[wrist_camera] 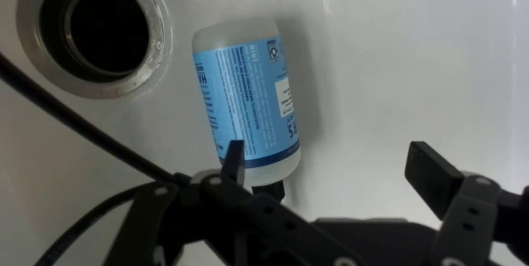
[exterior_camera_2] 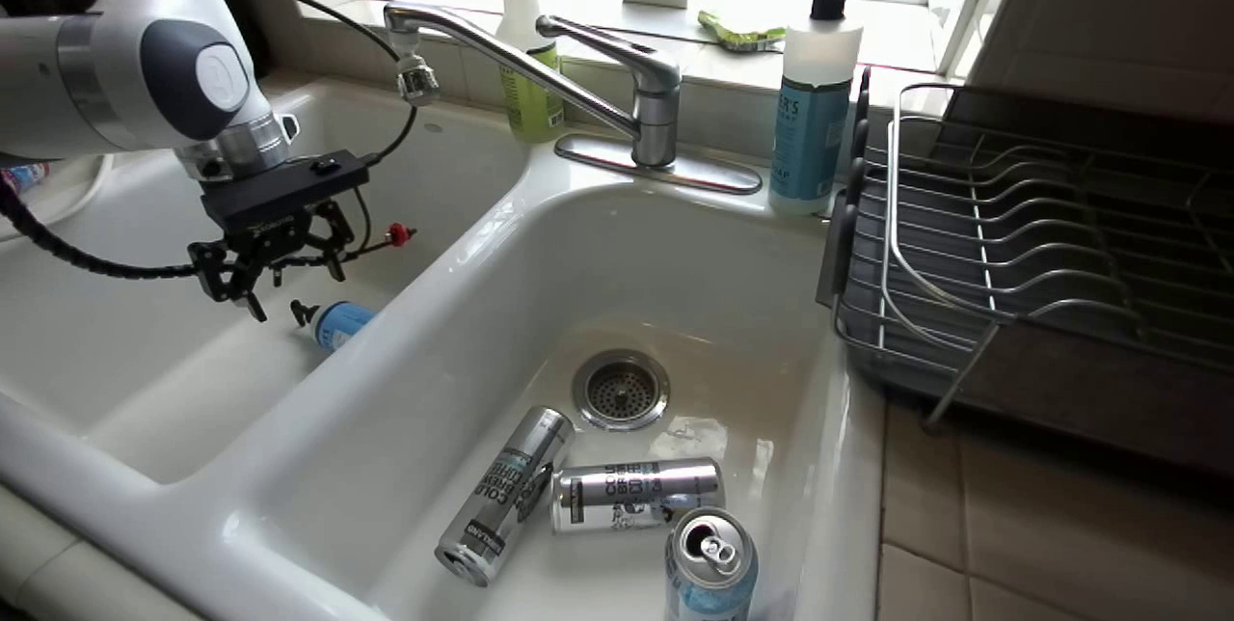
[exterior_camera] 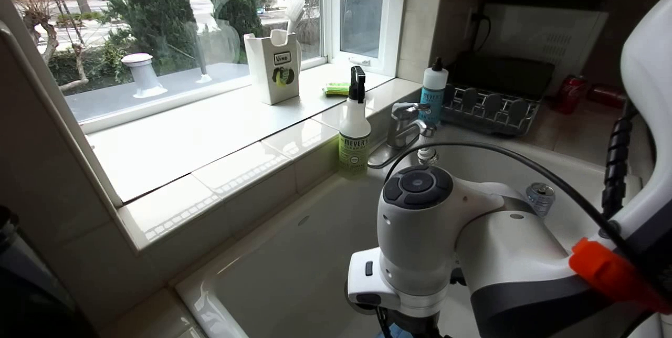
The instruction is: Pick up the bottle from the left sink and put it on the window sill
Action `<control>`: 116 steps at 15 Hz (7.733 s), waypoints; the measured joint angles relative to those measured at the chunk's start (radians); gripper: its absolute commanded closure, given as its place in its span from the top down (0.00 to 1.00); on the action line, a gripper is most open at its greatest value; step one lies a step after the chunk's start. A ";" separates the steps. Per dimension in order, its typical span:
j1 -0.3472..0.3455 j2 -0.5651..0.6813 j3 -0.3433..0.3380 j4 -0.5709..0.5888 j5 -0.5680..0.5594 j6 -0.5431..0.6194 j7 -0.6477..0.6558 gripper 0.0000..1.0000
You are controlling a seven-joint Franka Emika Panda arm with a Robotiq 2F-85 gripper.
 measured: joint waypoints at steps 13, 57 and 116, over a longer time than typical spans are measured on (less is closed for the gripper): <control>-0.039 0.185 -0.014 0.071 -0.042 0.117 -0.063 1.00; -0.161 -0.182 0.191 -0.076 0.295 0.428 0.052 0.44; -0.044 0.255 -0.060 0.421 -0.034 1.333 0.585 0.69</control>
